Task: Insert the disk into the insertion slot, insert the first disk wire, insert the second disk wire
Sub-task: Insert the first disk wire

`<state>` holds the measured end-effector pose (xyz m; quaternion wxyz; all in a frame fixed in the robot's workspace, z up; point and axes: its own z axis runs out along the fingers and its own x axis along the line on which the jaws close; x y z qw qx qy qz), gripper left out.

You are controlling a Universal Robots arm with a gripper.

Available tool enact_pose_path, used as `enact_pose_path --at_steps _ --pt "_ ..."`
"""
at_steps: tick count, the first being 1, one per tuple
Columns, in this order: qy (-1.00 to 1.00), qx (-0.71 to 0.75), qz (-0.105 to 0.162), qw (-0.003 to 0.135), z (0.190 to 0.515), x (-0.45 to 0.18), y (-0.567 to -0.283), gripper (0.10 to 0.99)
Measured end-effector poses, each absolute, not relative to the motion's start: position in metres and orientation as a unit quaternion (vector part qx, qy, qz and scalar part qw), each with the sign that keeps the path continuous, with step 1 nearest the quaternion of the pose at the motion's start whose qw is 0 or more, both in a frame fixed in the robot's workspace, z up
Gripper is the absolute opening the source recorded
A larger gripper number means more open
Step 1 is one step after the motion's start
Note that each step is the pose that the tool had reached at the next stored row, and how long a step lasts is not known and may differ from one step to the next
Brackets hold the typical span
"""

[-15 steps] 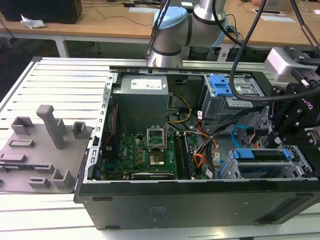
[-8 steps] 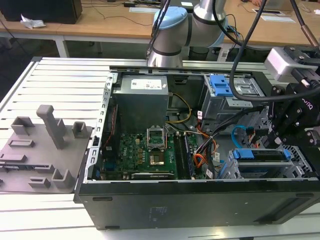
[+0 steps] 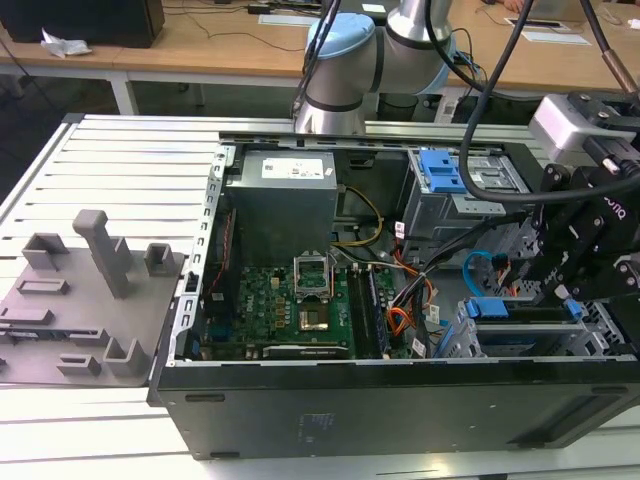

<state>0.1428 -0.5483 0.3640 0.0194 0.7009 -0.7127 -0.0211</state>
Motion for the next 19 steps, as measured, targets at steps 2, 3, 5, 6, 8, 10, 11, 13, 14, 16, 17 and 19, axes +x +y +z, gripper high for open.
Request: enact_pose_path --at_steps 2,3,5,6,8,10,11,13,14,16,17,19 --pt "-0.713 0.701 -0.021 0.019 0.367 0.143 -0.548 0.361" --pt "-0.713 0.701 -0.021 0.019 0.368 0.143 -0.548 0.361" --pt "-0.713 0.701 -0.021 0.019 0.368 0.143 -0.548 0.361" --pt "-0.713 0.701 -0.021 0.019 0.368 0.143 -0.548 0.361" --pt "-0.713 0.701 -0.021 0.019 0.368 0.143 -0.548 0.361" --pt "-0.713 0.701 -0.021 0.019 0.368 0.143 -0.548 0.361" --pt "-0.713 0.701 -0.021 0.020 0.368 0.143 -0.547 0.361" --pt "-0.713 0.701 -0.021 0.019 0.368 0.143 -0.545 0.361" --pt "-0.713 0.701 -0.021 0.019 0.368 0.143 -0.543 0.361" --pt "-0.713 0.701 -0.021 0.019 0.368 0.143 -0.535 0.361" --pt "-0.713 0.701 -0.021 0.019 0.368 0.143 -0.529 0.361" --pt "-0.713 0.701 -0.021 0.019 0.368 0.143 -0.524 0.361"
